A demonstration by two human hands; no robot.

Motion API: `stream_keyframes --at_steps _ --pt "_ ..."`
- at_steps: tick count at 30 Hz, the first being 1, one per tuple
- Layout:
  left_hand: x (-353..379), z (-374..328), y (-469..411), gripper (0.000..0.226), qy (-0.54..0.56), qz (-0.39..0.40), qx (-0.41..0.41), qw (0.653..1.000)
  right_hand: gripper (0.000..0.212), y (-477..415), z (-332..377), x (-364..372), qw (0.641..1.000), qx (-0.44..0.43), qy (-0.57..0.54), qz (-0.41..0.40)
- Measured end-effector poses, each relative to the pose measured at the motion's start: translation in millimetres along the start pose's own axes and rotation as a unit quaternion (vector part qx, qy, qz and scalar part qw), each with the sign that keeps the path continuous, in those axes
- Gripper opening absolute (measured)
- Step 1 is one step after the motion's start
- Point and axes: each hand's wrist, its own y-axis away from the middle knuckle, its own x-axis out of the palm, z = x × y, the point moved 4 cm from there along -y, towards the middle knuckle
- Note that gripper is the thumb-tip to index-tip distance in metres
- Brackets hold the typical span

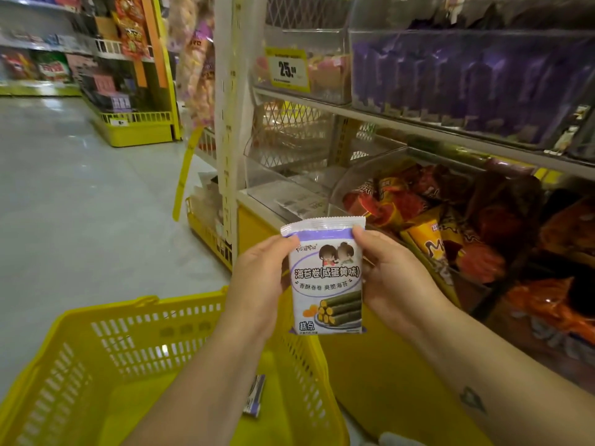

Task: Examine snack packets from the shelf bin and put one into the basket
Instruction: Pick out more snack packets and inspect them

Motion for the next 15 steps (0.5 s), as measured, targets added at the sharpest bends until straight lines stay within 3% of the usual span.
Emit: stream_keyframes --at_steps 5,9,12,15 --pt "-3.3 -13.2 3.6 0.033 -0.075 0.06 0.0 0.995 0.021 2.4 3.4 -0.8 0.998 -0.043 0.037 0.006" --pt "-4.9 -19.5 5.7 0.03 -0.102 0.059 -0.01 0.993 0.034 0.5 2.0 -4.8 0.995 -0.07 0.069 0.012" --pt "-2.7 -23.6 9.9 0.026 -0.084 0.067 -0.025 0.994 0.056 0.6 -4.4 -4.3 0.985 -0.062 0.146 0.063" --pt "0.5 -31.1 13.9 0.024 -0.098 0.097 -0.019 0.99 0.065 4.2 -14.5 -0.5 0.968 -0.034 0.216 0.124"
